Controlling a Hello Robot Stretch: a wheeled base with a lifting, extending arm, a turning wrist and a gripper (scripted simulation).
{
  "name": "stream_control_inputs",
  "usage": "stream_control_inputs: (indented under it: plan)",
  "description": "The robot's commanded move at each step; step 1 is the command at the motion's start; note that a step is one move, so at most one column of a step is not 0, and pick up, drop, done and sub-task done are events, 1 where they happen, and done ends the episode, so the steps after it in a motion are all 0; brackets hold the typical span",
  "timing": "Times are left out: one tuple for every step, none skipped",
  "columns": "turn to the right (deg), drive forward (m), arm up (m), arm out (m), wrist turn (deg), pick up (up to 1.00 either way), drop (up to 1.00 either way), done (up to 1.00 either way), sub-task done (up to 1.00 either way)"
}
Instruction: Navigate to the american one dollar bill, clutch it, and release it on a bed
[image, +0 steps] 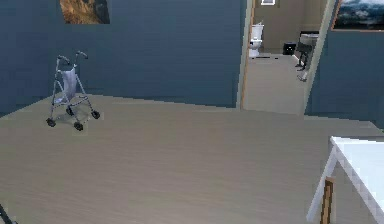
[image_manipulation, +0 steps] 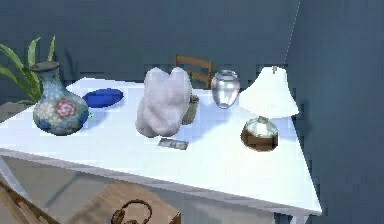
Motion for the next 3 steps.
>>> stream_control_inputs:
  plan:
    - [0.0, 0.0, 0.5, 0.0, 0.0, 0.0, 0.0, 0.0, 0.0]
    - [0.0, 0.0, 0.34, 0.0, 0.0, 0.0, 0.0, 0.0, 0.0]
    - [0.0, 0.0, 0.0, 0.48, 0.0, 0.0, 0.0, 0.0, 0.0]
